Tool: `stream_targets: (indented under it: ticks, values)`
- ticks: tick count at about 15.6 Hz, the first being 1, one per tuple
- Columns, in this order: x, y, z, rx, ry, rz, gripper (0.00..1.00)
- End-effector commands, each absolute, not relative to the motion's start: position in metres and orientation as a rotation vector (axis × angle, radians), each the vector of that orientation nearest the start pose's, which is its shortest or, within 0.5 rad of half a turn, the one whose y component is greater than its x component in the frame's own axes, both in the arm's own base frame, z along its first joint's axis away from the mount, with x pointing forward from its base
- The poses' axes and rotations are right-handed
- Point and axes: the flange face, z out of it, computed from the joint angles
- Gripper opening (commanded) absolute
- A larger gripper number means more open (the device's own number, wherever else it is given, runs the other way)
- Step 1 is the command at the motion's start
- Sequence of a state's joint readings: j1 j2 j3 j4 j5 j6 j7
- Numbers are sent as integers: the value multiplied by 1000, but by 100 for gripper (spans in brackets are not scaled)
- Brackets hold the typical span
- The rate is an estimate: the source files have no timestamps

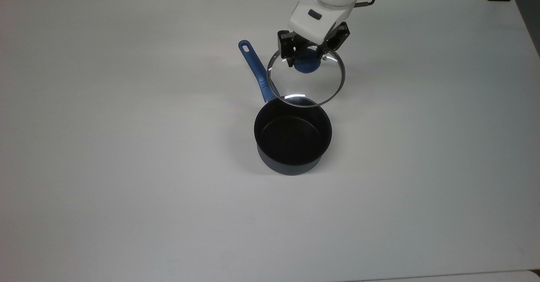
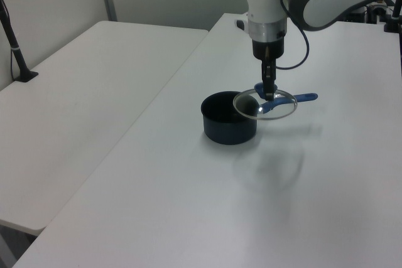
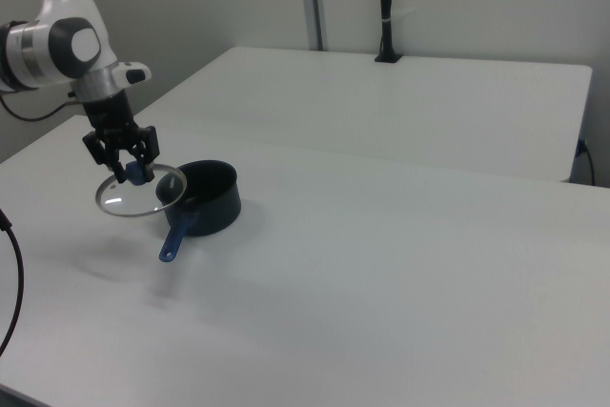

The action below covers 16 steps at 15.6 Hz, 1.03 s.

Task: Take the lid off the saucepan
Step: 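Carry the lid away from the saucepan beside its handle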

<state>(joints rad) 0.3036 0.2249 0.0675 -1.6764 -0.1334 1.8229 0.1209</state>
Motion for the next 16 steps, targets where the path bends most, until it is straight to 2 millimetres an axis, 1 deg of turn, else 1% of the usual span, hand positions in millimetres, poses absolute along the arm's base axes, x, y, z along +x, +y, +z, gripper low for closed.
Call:
stream_targets:
  ticks: [1, 4, 5, 8, 13, 16]
  values:
    - [558, 224, 460, -3219, -524, 128, 49]
    - [548, 223, 462, -3219, -538, 135, 49]
    - [545, 223, 457, -3221, -542, 154, 49]
    - [531, 234, 449, -3219, -590, 182, 49]
    - [527, 239, 442, -3218, -607, 201, 49]
    - [528, 242, 426, -3217, -619, 231, 50]
